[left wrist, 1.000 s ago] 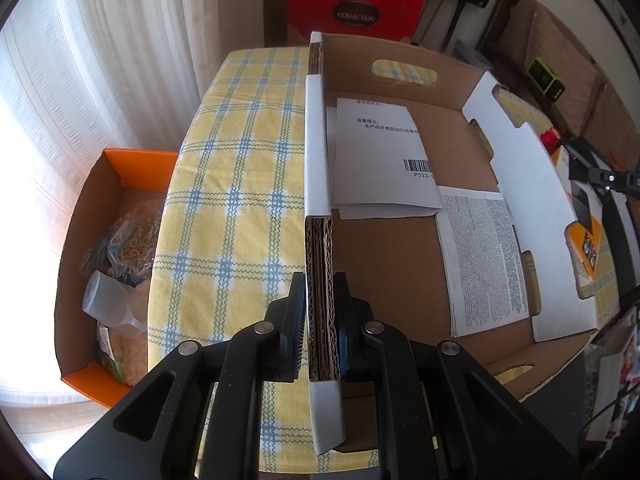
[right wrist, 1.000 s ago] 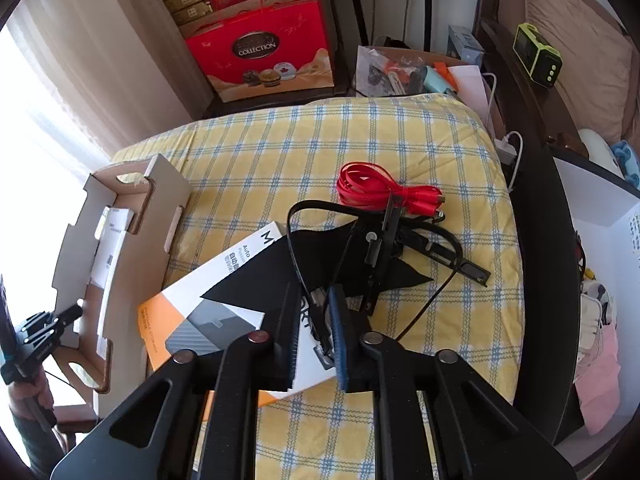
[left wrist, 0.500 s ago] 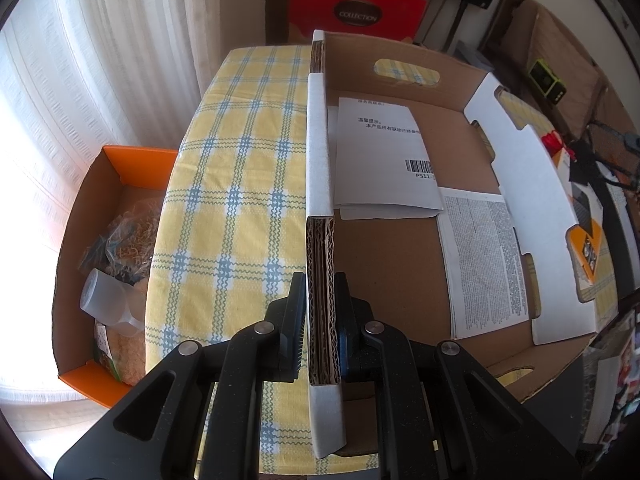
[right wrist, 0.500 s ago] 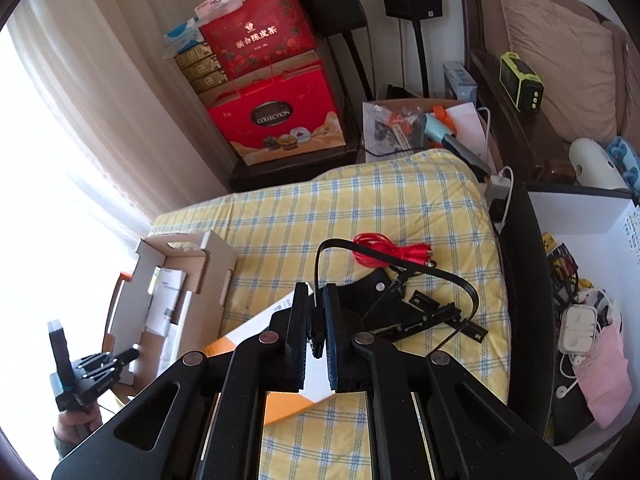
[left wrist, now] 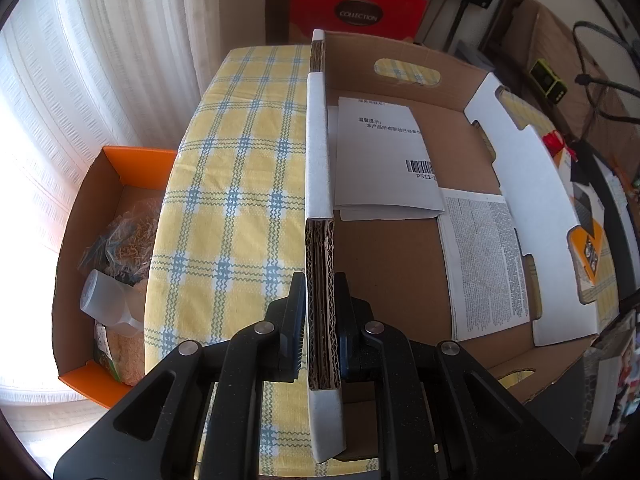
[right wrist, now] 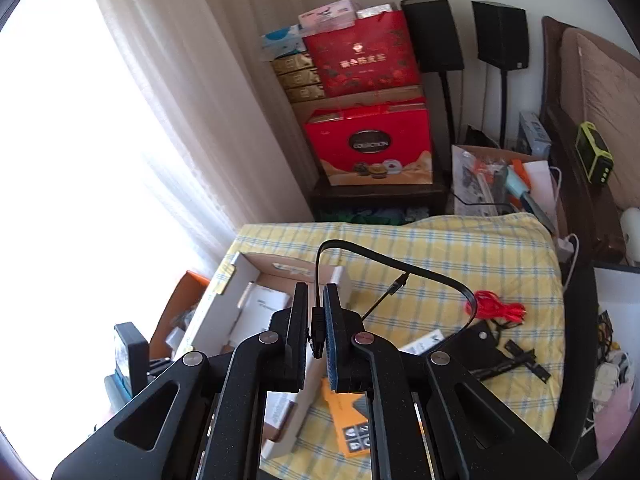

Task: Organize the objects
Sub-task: 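Carry the black cable into the tray and release it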

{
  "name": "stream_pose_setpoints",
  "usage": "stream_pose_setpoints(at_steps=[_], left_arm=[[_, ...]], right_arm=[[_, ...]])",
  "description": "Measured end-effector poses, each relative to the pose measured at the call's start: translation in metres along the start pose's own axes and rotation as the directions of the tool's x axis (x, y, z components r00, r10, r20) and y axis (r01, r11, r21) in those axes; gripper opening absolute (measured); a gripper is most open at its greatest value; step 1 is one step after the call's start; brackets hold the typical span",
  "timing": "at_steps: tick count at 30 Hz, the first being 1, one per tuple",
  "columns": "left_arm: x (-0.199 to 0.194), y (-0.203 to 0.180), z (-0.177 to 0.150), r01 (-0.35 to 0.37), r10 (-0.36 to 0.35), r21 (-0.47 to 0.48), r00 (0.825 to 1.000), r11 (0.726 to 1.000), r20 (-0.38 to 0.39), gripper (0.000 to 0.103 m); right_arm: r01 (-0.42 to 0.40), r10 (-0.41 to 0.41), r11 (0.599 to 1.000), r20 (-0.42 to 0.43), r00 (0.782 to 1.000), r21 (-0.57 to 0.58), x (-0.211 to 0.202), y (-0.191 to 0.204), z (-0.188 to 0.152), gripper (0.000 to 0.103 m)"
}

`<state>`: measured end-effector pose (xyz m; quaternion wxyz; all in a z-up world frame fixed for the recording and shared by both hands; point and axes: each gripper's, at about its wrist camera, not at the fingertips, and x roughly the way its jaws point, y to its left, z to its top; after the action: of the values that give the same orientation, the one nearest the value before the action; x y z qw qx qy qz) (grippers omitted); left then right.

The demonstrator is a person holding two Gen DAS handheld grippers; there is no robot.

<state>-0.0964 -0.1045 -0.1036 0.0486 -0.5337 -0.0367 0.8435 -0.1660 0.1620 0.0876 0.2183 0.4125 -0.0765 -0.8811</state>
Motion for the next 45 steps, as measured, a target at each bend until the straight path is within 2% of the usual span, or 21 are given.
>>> stream_pose_setpoints(at_steps=[8,17,23,27,30,31,32,34,35,45], left_arm=[[0.001,0.001,0.0,0.005,-0.005,-0.004,1.0,1.0,0.001,0.012],[0.002,0.001,0.0,0.009,-0.009,-0.008,1.0,1.0,0.002,0.012],[0.002,0.0,-0.001,0.012,-0.012,-0.007,1.0,1.0,0.004,0.012],[0.002,0.0,-0.001,0.012,-0.012,-0.008,1.0,1.0,0.004,0.012],[0.002,0.0,-0.001,0.012,-0.012,-0.006,1.0,1.0,0.003,0.012],[0.002,0.0,-0.001,0.013,-0.013,-0.007,1.0,1.0,0.004,0.012],[0.002,0.0,-0.001,0.013,-0.013,-0.008,1.0,1.0,0.004,0.012],[0.002,0.0,-0.001,0.013,-0.013,-0.008,1.0,1.0,0.004,0.012],[0.002,0.0,-0.001,0.012,-0.012,-0.008,1.0,1.0,0.004,0.012],[0.003,-0.001,0.0,0.011,-0.01,-0.007,1.0,1.0,0.003,0.012]], right_arm=[[-0.075,0.07,0.993,-0.059,0.996,-0.092,0.064,0.066,0.003,0.006],[-0.099,0.068,0.973,-0.15,0.986,-0.207,0.137,0.111,-0.023,0.007],[-0.078,0.031,0.975,-0.22,0.975,-0.207,0.176,0.106,-0.046,0.007],[-0.056,0.008,0.977,-0.231,0.973,-0.205,0.188,0.099,-0.054,0.007],[-0.056,0.008,0.983,-0.263,0.965,-0.177,0.198,0.091,-0.056,0.011],[-0.055,0.009,0.985,-0.274,0.962,-0.162,0.201,0.088,-0.056,0.012],[-0.051,0.009,0.988,-0.28,0.96,-0.144,0.202,0.084,-0.056,0.024],[-0.053,0.021,0.993,-0.279,0.96,-0.108,0.198,0.077,-0.055,0.04],[-0.047,0.017,0.993,-0.269,0.963,-0.104,0.194,0.074,-0.054,0.043],[-0.006,-0.013,0.995,-0.193,0.981,-0.1,0.123,0.047,-0.042,0.049]])
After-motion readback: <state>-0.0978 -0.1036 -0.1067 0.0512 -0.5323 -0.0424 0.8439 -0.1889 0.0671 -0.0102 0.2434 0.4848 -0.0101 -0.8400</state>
